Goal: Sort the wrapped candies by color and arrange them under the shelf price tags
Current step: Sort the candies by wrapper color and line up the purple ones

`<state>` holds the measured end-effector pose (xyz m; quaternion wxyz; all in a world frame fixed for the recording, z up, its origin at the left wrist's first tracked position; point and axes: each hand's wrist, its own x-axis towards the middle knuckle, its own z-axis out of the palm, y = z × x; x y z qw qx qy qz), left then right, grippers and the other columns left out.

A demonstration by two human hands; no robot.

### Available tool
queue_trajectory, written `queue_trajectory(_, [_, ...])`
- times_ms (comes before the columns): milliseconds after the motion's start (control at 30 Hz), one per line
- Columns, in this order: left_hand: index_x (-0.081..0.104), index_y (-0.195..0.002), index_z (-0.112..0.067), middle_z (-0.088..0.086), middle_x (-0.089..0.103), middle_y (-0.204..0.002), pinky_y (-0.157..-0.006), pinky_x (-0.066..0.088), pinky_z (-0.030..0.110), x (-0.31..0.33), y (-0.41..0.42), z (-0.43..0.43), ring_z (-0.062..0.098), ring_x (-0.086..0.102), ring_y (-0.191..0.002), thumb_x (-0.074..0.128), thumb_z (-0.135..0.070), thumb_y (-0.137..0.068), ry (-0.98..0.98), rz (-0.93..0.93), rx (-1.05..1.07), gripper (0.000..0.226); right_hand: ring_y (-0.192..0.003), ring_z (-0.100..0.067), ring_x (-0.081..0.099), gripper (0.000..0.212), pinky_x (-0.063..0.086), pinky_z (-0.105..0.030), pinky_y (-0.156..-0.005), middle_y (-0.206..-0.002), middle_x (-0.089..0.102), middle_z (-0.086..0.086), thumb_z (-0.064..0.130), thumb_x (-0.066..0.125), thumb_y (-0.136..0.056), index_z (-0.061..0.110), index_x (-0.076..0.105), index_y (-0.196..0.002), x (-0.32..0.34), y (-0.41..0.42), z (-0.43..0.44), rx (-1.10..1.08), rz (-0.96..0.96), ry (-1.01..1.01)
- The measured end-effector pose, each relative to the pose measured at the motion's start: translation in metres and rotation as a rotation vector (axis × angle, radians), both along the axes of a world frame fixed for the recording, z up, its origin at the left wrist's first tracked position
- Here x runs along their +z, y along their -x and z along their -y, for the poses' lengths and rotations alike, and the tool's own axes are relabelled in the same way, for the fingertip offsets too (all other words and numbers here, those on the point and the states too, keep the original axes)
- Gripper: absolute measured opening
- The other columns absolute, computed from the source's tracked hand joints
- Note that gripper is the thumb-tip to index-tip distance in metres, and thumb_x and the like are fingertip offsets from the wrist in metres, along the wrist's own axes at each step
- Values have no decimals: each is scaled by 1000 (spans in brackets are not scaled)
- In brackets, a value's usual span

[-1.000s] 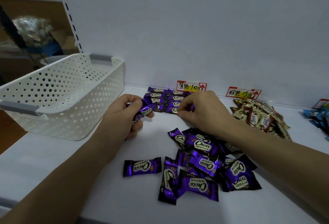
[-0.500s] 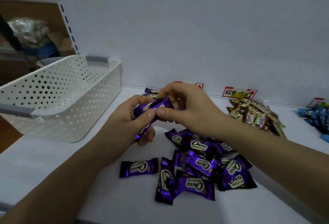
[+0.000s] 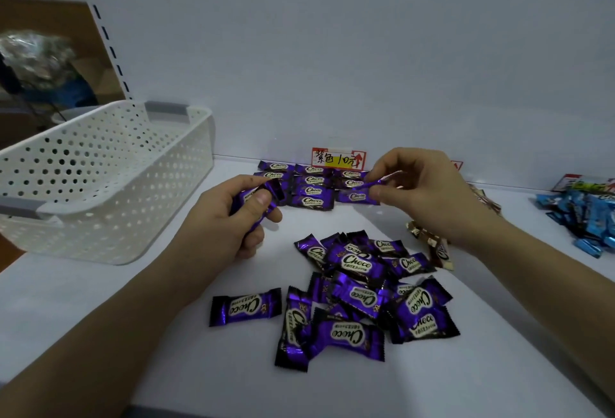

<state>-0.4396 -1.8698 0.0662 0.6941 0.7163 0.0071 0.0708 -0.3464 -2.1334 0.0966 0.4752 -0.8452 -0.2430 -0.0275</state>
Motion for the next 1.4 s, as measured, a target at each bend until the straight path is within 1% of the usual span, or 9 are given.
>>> queue_trajectory(200, [63,-115,-12,13,69,-89,-43,32,24,0,0,3,16,38,-50,49,-17,-104,-53,-25,-13,19,-69,-12,72,13,59,-32,-68,-78,71,-5,17,82,-82,21,70,-84,-7,-3,9,-33,21,155])
queue_trajectory(300, [63,-115,-12,14,69,-89,-42,31,23,-1,0,4,16,38,-49,49,-17,-104,-59,-21,-2,18,-62,-1,60,17,42,-12,-57,-71,66,6,33,83,-80,29,67,-80,-16,-4,4,-103,113,339])
queue_trajectory(367, [63,-114,-13,13,69,-87,-41,30,23,-1,-1,5,16,36,-48,48,-16,-104,-58,-21,2,18,-63,4,55,17,34,-11,-57,-74,63,15,38,81,-81,32,66,-77,-21,-2,-1,-137,176,414])
queue_trajectory(700, [62,-111,-8,15,68,-85,-40,28,22,-2,-2,5,16,31,-48,48,-16,-104,-30,-39,-4,17,-64,-2,59,3,33,-11,-56,-73,60,27,35,78,-84,36,78,-87,-29,-3,-2,-103,202,428])
queue_trajectory(900, [62,-110,-9,14,68,-85,-41,27,22,-1,-2,4,17,30,-48,47,-16,-104,-28,-38,-11,17,-70,1,58,7,49,-25,-68,-85,69,19,36,77,-86,33,80,-91,-33,-5,-9,-132,221,424])
queue_trajectory(1067, [61,-111,-8,15,67,-84,-42,26,22,-1,-2,5,16,32,-47,47,-16,-104,-35,-35,-17,17,-71,1,56,8,44,-23,-67,-89,69,17,33,71,-91,30,78,-94,-26,-6,-6,-164,280,408])
queue_trajectory(1233, [61,-111,-8,15,66,-84,-43,26,22,-1,-2,6,16,31,-48,47,-14,-104,-22,-37,-19,17,-107,-21,61,25,51,-42,-92,-113,73,6,24,56,-98,26,76,-113,-26,-11,-2,-153,325,576])
queue_trajectory(1333, [61,-113,-10,16,66,-85,-44,25,22,-1,-2,5,17,31,-49,53,-11,-101,10,-44,-31,14,-110,-22,62,28,52,-46,-93,-116,72,5,19,53,-98,26,75,-115,-29,-9,-4,-111,280,593])
queue_trajectory(1400, [59,-114,-12,17,67,-85,-44,24,23,0,-2,4,17,31,-49,59,-10,-87,43,-59,-43,28,-111,-23,61,28,51,-45,-94,-117,72,4,18,54,-99,26,75,-116,-30,-8,-4,-116,275,589])
